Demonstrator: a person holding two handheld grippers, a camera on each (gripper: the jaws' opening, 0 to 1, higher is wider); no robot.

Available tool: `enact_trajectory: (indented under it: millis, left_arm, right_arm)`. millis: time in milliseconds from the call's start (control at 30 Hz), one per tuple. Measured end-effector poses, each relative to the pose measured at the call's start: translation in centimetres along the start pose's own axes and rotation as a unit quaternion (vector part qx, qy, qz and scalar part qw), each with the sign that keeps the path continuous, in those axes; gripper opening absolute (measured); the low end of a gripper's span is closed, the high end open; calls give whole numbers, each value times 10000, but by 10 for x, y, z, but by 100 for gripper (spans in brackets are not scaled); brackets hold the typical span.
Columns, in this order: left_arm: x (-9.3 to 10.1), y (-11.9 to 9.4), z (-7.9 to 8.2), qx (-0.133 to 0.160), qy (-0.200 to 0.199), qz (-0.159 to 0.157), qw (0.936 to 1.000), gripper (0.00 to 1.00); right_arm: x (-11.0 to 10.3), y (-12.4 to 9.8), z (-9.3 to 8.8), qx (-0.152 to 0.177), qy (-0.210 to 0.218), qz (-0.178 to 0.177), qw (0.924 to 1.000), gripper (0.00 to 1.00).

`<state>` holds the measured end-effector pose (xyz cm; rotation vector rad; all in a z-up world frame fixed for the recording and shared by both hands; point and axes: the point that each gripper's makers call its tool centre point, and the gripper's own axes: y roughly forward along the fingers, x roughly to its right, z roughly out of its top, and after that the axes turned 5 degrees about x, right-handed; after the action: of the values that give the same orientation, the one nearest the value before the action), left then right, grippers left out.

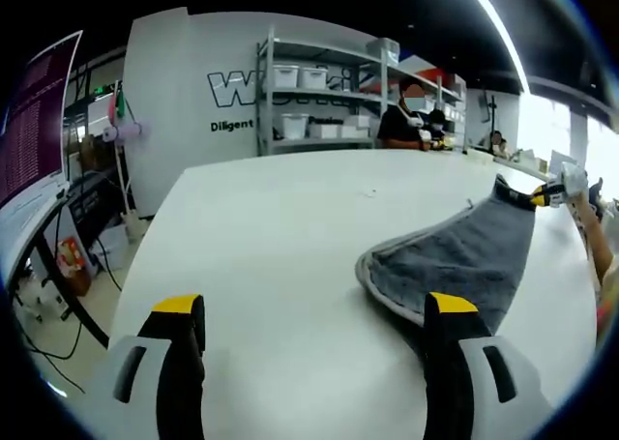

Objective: Fold the towel on the table until its edges align and the towel forms a compact rectangular stack.

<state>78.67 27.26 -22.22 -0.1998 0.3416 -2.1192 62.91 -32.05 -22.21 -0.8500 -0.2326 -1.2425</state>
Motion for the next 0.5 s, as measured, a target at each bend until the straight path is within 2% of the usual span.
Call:
enact_trajectory:
  millis: [500]
  left_arm:
    - [3, -1, 1, -16, 18, -77, 10000, 92]
  right_arm:
    - [-26, 6, 40, 545, 607, 545, 9952, 3]
